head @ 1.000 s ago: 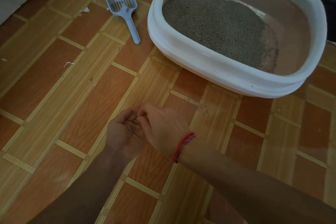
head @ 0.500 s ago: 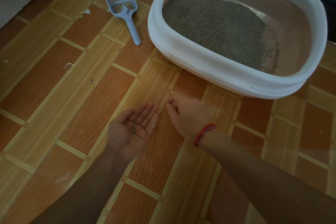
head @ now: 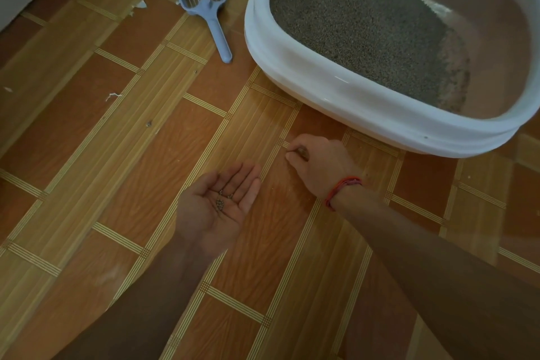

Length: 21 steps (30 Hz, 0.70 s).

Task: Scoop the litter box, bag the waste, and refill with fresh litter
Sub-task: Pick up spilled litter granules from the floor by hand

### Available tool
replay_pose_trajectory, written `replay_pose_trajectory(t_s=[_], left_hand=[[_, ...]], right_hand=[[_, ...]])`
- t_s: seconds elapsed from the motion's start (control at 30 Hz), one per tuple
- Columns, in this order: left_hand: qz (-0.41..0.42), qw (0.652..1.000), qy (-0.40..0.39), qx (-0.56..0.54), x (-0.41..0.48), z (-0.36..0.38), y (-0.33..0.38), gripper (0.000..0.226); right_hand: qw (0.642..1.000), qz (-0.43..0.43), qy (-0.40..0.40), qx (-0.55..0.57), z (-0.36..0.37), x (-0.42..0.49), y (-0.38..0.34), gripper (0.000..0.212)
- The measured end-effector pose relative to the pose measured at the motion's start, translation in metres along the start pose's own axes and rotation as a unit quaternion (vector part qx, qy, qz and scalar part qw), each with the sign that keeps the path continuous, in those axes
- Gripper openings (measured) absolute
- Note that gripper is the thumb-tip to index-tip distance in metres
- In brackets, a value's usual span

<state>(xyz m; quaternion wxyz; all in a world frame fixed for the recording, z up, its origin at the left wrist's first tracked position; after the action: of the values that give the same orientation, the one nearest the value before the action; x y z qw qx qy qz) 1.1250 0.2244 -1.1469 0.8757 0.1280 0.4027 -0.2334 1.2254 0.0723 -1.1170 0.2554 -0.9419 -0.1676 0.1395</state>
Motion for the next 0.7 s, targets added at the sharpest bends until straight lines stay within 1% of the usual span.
replay_pose_trajectory(t_s=[0.17, 0.3, 0.4, 0.43, 0.47, 0.53, 0.57, 0.6, 0.63, 0.7], left_hand=[[0.0, 1.0, 0.0, -0.006, 0.001, 0.0, 0.0, 0.049], [0.002, 1.0, -0.002, -0.004, 0.0, 0.0, 0.0, 0.049], [0.006, 1.0, -0.003, -0.003, 0.001, 0.0, 0.001, 0.05], [0.006, 1.0, -0.006, -0.003, 0.001, 0.0, 0.0, 0.05], [0.007, 1.0, -0.01, -0.005, 0.001, 0.001, 0.0, 0.051], [0.004, 1.0, -0.02, -0.003, 0.002, 0.003, -0.002, 0.05], [0.002, 1.0, -0.023, 0.002, 0.003, 0.002, -0.003, 0.049], [0.001, 1.0, -0.022, 0.011, 0.004, 0.002, -0.004, 0.047], [-0.002, 1.0, -0.018, 0.02, 0.004, 0.001, -0.005, 0.044], [-0.017, 0.999, -0.023, 0.04, 0.004, 0.003, -0.008, 0.044]], right_hand=[[1.0, -0.009, -0.003, -0.029, 0.002, 0.003, -0.004, 0.016], [0.999, -0.017, -0.021, -0.047, 0.003, 0.0, -0.012, 0.017], [0.999, -0.036, 0.006, -0.022, -0.007, -0.004, -0.033, 0.017], [0.999, -0.047, 0.007, -0.005, 0.002, -0.01, -0.036, 0.017], [0.998, -0.055, -0.008, 0.005, 0.009, -0.015, -0.042, 0.019], [0.994, -0.063, -0.086, 0.006, 0.04, -0.028, -0.05, 0.022], [0.992, -0.073, -0.1, 0.005, 0.047, -0.032, -0.055, 0.024], [0.992, -0.091, -0.085, 0.008, 0.042, -0.033, -0.066, 0.023], [0.992, -0.115, -0.053, 0.016, 0.033, -0.032, -0.078, 0.021], [0.988, -0.148, -0.032, 0.028, 0.02, -0.034, -0.1, 0.022]])
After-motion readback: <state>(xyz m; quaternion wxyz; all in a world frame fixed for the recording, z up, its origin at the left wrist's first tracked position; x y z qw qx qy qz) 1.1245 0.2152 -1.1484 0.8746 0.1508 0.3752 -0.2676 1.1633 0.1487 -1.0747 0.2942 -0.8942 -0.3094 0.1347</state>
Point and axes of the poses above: each hand's wrist, its own x-axis towards the middle knuckle, its own z-axis out of the palm, y = z × x, the point moved 8 cm from there along x, towards the middle knuckle, and after that the axes turned 13 degrees about -z, right-handed, at the moved point
